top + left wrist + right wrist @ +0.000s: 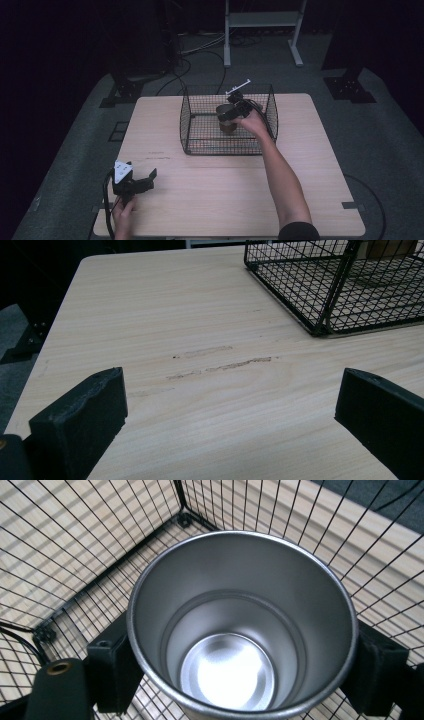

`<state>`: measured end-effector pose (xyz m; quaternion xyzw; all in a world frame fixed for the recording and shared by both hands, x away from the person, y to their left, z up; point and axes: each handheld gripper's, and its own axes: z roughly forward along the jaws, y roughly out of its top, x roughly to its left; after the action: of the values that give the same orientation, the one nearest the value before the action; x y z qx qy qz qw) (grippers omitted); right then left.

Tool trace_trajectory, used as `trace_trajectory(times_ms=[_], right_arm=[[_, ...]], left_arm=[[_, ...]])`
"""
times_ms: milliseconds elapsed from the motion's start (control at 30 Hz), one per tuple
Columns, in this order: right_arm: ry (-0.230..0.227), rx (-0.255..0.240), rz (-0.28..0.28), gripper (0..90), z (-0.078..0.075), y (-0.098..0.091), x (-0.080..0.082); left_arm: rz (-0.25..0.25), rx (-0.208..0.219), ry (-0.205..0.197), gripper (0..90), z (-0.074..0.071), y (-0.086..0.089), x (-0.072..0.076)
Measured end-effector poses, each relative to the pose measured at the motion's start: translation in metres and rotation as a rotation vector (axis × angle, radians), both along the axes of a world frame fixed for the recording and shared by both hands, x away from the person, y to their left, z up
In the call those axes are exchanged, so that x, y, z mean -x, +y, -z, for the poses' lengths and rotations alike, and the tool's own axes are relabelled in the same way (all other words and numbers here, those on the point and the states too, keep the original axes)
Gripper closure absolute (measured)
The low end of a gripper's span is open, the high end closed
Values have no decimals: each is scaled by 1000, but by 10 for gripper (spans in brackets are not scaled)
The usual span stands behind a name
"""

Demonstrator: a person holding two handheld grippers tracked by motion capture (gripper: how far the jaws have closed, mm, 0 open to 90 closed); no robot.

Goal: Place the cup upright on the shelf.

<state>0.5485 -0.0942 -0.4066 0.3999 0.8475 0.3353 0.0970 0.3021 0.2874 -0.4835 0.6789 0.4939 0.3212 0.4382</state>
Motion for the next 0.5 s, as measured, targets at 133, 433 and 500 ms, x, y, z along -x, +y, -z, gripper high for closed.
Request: trace_trajectory(times_ms=[133, 433, 500], right_arm=[[-5, 7, 4, 174, 1, 1, 0], [-5, 12, 1, 172, 2, 5, 0], [5, 29, -9, 168, 4, 7, 0]], left_arm=[[0, 1, 0, 0, 0, 0, 0], [0, 5, 0, 0, 0, 1, 0], [0, 8, 0, 0, 0, 1, 0]])
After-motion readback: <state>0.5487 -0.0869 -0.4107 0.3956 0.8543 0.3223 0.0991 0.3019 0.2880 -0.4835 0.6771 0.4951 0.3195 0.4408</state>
